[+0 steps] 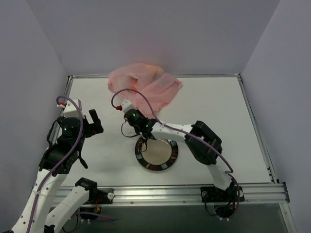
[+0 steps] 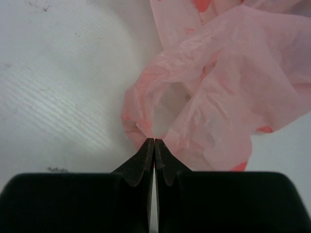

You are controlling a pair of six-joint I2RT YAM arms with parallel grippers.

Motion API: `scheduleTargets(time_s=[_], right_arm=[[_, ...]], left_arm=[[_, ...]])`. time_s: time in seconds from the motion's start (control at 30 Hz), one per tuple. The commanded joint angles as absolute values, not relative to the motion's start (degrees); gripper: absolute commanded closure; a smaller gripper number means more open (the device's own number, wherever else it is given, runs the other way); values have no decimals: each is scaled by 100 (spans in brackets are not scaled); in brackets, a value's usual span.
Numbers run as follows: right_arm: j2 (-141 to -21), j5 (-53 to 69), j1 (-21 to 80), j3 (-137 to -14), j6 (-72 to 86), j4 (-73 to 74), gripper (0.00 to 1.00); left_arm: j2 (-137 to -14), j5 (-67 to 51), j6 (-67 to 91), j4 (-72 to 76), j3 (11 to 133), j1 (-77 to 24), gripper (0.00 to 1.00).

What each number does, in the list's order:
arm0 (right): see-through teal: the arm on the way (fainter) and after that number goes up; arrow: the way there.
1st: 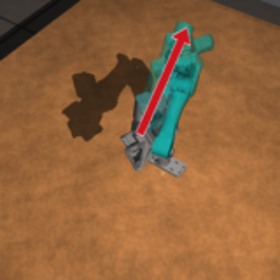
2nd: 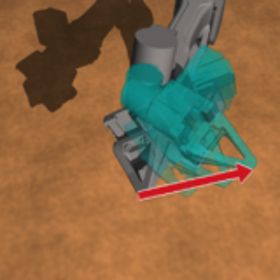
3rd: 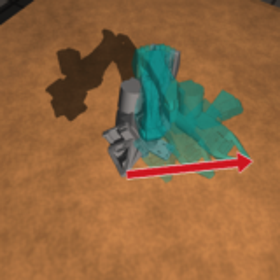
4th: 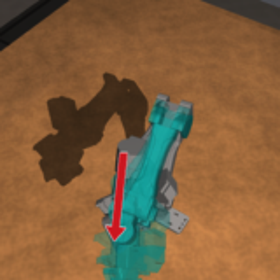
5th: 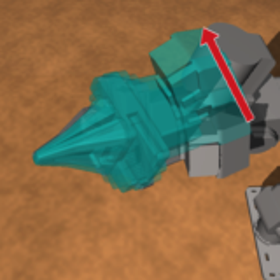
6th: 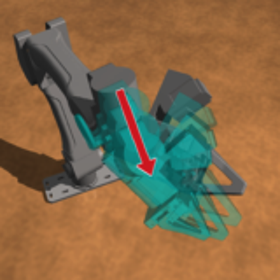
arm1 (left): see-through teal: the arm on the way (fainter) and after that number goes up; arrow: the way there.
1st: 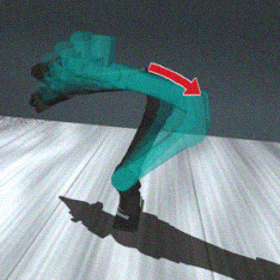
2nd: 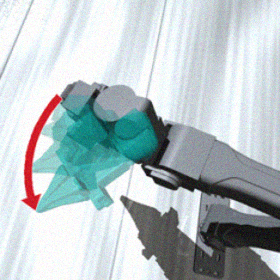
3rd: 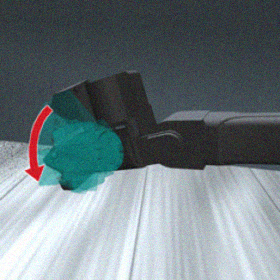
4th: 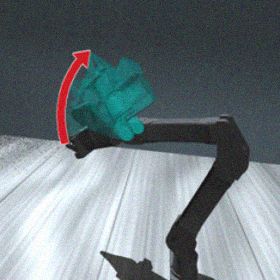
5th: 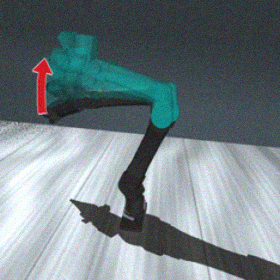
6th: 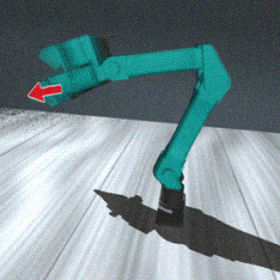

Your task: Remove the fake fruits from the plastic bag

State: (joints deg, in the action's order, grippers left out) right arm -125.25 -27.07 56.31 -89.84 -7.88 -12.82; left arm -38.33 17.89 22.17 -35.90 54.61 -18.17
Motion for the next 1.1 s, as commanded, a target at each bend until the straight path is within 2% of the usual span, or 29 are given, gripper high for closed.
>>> scheduleTargets(time_s=[0.0,0.33,0.43,0.5,0.53,0.6,0.63,0.7,0.73,0.83,0.9,1.0,1.07], right_arm=[[-10929,-2786,5572,-7986,-379,-2284,100],[-8632,-2716,5177,-5277,755,-2654,100],[-8411,-1946,4887,-5045,1028,-2900,100],[-8691,-1759,5000,-5298,985,-2813,79],[-8849,-1636,5018,-5691,950,-2752,63],[-9479,-1748,5010,-6281,1106,-2237,49],[-9675,-2210,5027,-6571,1395,-2041,37],[-10150,-2504,5019,-7109,1695,-1916,23],[-10282,-2592,5027,-7258,1905,-1899,12],[-10932,-3014,5045,-7917,2091,-1793,2],[-11485,-3234,5001,-8497,2136,-1548,2],[-11996,-3278,4817,-9007,2276,-1380,4],[-12329,-3374,4703,-9280,2285,-1206,14]], left_arm=[[-4138,1179,2443,-3261,5704,-1697,6],[-5422,369,3138,-2505,5853,-1731,6],[-5896,641,3181,-2514,6212,-1731,6],[-5977,930,3191,-2514,6389,-1740,6],[-5959,1062,3182,-2522,6555,-1740,6],[-5819,1343,3138,-2584,6679,-1732,6],[-5757,1406,2998,-2601,6749,-1731,6],[-5625,1546,2831,-2742,6776,-1723,6],[-5581,1564,2787,-2786,6742,-1714,6],[-5476,1521,2777,-2839,6575,-1670,6],[-5502,1433,2769,-2830,6574,-1644,6],[-5625,1336,2690,-2848,6671,-1565,6],[-5748,1214,2689,-2778,6715,-1495,6]])
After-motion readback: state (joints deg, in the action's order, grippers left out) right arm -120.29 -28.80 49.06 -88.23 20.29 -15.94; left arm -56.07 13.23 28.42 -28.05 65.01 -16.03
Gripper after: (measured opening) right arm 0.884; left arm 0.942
